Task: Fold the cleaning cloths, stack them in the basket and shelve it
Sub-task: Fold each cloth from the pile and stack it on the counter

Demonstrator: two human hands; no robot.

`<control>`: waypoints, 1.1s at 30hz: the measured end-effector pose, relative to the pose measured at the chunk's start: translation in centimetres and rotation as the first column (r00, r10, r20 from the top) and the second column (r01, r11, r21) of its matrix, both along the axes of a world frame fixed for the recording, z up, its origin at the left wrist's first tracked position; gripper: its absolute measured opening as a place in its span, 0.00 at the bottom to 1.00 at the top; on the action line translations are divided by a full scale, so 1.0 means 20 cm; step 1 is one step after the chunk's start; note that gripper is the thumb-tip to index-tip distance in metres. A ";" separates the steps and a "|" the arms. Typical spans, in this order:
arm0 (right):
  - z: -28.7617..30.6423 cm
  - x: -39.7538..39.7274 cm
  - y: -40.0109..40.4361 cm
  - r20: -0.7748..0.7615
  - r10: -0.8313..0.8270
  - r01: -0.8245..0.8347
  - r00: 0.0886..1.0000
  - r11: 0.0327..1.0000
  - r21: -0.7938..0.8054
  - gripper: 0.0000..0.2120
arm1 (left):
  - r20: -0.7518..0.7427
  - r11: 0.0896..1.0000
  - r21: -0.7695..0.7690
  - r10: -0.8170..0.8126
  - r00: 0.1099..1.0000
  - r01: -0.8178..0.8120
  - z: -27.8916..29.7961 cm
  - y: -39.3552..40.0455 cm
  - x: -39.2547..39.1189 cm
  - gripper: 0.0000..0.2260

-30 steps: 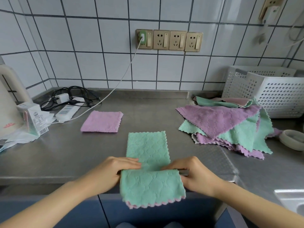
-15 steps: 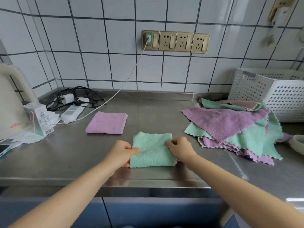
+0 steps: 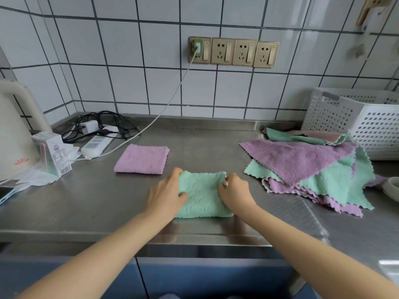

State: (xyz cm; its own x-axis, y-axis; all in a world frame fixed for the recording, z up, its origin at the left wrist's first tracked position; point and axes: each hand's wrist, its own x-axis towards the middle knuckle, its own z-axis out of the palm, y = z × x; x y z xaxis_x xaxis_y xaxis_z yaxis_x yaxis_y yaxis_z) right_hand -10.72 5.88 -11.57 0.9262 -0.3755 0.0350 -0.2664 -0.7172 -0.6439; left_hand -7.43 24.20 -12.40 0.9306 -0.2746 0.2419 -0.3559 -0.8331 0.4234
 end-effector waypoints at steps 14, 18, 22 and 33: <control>0.03 -0.13 0.09 -0.180 0.000 -0.116 0.984 0.764 -0.634 0.17 | -0.229 0.956 0.220 -0.145 0.963 0.196 -0.03 0.06 0.07 0.29; 0.02 -0.13 0.06 -0.191 -0.002 -0.123 0.982 0.758 -0.641 0.19 | -0.254 0.976 -0.180 -0.164 0.953 0.120 -0.02 0.01 0.05 0.27; 0.00 -0.12 0.05 -0.182 -0.003 -0.115 0.983 0.761 -0.638 0.18 | -0.411 0.578 -0.779 -0.178 0.894 -0.243 0.02 -0.02 0.06 0.31; 0.07 0.16 0.17 0.073 0.057 -0.080 0.996 0.924 0.374 0.18 | -0.340 0.074 -0.939 -0.362 0.868 -0.337 0.17 0.16 0.29 0.26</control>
State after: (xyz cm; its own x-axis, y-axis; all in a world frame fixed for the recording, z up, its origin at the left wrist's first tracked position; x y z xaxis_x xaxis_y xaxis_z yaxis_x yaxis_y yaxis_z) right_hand -7.46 9.19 -10.21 0.9507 -0.3073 -0.0406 -0.1781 -0.4341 -0.8831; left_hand -1.67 27.43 -9.02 0.9886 -0.1320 -0.0730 0.1264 0.4609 0.8784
